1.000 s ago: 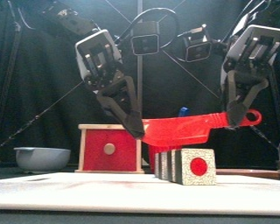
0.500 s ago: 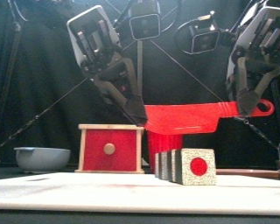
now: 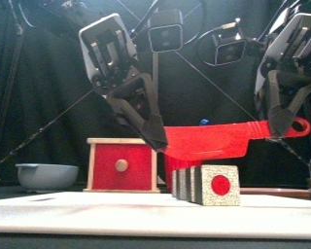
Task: Place sushi on board then cut the sushi with the knife then place the pieces on the plate
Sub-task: Cut the sushi into 4 pieces
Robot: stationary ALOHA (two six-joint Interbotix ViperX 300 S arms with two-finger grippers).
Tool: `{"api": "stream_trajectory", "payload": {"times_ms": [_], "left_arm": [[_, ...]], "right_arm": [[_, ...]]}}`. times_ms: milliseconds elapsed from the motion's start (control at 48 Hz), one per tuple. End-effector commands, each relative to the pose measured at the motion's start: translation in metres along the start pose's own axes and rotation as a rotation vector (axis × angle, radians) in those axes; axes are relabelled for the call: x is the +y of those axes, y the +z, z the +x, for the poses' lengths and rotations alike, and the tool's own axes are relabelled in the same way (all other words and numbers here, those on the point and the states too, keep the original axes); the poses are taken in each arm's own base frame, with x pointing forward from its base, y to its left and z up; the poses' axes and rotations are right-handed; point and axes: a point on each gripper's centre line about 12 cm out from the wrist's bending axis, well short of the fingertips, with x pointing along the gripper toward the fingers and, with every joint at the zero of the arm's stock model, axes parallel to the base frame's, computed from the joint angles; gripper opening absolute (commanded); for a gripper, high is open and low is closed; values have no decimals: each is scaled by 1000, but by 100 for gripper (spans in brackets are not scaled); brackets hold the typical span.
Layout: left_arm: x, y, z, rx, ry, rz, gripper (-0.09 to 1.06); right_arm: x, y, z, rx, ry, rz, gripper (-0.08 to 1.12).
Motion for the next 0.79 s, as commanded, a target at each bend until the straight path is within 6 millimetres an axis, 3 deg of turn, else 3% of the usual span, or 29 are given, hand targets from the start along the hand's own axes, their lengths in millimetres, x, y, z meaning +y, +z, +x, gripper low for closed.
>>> {"api": "stream_trajectory", "payload": {"times_ms": [21, 792], "left_arm": [[-15, 7, -4, -22, -23, 24, 42], [-13, 4, 2, -12, -20, 21, 42]], "right_arm": [[-1, 2, -3, -8, 0, 9, 50], [-3, 2, 3, 4, -13, 6, 50]]}}
